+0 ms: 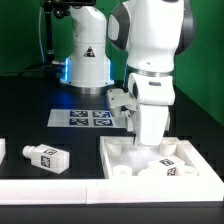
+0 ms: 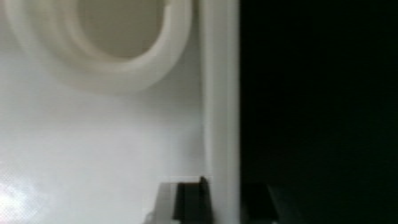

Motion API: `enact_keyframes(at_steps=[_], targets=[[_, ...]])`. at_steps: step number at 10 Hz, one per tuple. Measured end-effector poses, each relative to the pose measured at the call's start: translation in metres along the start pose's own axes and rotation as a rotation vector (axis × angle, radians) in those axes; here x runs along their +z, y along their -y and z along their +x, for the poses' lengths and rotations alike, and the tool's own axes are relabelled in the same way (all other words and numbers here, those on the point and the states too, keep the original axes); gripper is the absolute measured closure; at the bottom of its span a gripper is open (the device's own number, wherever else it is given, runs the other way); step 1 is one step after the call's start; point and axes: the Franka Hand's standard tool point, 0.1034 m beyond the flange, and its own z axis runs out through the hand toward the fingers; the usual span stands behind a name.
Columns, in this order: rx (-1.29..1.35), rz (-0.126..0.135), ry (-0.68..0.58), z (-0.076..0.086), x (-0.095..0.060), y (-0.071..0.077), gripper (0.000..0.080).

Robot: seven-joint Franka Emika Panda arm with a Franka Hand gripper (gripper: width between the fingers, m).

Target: Assemble one leg

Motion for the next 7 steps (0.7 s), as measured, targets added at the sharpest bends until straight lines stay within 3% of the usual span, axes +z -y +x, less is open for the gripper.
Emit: enact_keyframes(at_steps=[1,3,4,5,6,7], targets=[[0.001,0.000,0.000,0.000,0.000,0.000,0.0745],[0.003,0.001,0.000,-0.001,0.000,0.000,0.0417],[0.004,0.001,0.000,-0.002,0.000,0.000,0.0417],[0.023,-0.002,0.000,-0.002,-0.002,0.000,0.0242],[0.122,-0.013,-0.001,-0.001,-0.014,0.005,0.0242],[0.212,-0.034,0.001,0.002,-0.026,0.010,0.0167]])
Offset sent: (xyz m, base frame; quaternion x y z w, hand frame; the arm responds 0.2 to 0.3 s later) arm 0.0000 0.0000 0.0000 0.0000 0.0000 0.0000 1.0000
